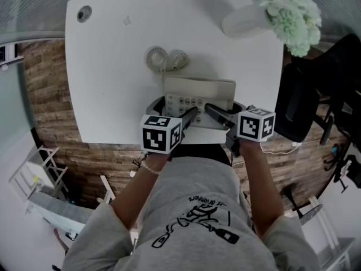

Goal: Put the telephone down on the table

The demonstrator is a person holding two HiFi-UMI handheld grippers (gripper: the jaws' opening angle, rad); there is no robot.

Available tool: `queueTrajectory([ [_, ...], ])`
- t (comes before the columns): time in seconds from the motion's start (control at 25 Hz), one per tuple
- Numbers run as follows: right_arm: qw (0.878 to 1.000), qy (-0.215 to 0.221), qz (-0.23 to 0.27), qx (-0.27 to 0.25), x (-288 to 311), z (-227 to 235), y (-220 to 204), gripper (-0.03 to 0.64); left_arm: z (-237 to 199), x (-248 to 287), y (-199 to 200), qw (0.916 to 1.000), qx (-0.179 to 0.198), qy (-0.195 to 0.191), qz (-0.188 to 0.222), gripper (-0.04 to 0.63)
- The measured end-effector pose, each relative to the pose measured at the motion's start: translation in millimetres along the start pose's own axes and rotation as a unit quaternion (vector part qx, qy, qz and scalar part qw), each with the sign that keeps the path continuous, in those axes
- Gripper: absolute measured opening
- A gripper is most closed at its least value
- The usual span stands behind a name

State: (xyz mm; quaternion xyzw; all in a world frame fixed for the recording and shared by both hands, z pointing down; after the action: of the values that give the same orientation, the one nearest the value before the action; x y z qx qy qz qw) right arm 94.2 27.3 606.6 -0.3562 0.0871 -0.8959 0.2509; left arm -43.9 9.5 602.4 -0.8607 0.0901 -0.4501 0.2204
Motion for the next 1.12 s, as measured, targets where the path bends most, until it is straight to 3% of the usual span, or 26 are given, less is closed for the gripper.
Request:
queueTrajectory([
  [1.12, 0.999, -0.036, -0.015, -0.028, 1.9, -2.6, 1.7, 0.324, -0.5, 0.0, 0.0, 0.9999, 0.007, -0.006, -0.008, 0.456],
])
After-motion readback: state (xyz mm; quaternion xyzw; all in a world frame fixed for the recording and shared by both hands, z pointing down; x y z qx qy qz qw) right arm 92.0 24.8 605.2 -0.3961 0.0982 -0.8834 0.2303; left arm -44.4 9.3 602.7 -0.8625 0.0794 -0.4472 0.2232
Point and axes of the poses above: the fingertips, and each gripper's own axes: x forward along the fingers, z to its right, y out of its top, the point moved 3 cm from there along -x, backward along the fingers, and after that the axes turned 12 degrees about z, right-handed, at the moved point
